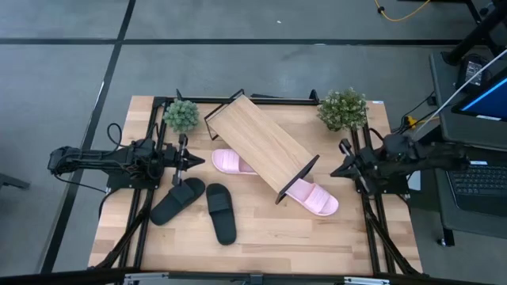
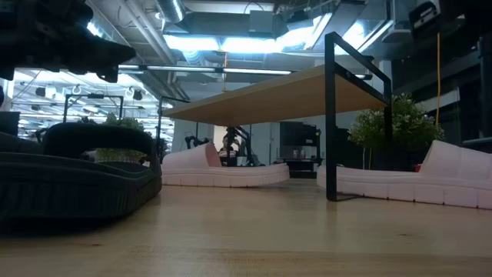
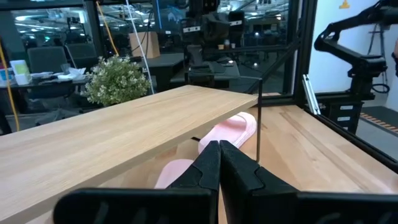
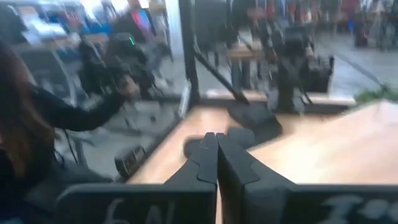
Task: Pick and place slides into the shelf
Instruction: Put the right pink slipper on the shelf
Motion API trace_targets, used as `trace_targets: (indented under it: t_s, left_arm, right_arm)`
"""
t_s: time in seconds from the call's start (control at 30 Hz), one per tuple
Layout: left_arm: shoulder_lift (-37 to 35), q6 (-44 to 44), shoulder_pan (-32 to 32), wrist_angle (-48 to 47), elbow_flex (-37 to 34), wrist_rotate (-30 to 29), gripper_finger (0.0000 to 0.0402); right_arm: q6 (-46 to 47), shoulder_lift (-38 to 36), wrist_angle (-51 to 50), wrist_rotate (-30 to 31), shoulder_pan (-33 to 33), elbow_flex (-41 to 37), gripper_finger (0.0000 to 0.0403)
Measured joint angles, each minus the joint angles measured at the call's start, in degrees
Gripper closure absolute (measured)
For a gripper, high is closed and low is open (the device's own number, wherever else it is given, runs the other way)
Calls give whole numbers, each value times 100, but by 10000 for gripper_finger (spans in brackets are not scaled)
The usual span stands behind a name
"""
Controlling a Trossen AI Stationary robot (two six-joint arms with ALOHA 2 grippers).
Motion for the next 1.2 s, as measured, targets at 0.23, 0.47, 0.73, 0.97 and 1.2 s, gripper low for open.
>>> trace_targets:
  t_s: [0.23, 0.47, 0.73, 0.97, 1.2]
  left_arm:
    - [0, -2, 0, -4, 0, -56, 402]
    - [0, -4, 0, -150, 0, -58, 402]
    - [1, -7, 0, -199, 0, -61, 402]
    - [1, -140, -1, -221, 0, -61, 402]
    - [2, -140, 0, -221, 0, -63, 402]
  right_arm:
    - [16, 1021, -1241, 918, 713, 1018, 401]
    - [801, 1734, -2037, 1672, 1652, 1625, 402]
    - [2766, 2458, -2668, 2706, 2934, 1722, 402]
    - [4353, 3373, -2685, 3138, 3902, 1722, 402]
    - [5781, 4124, -2687, 3749, 4526, 1722, 401]
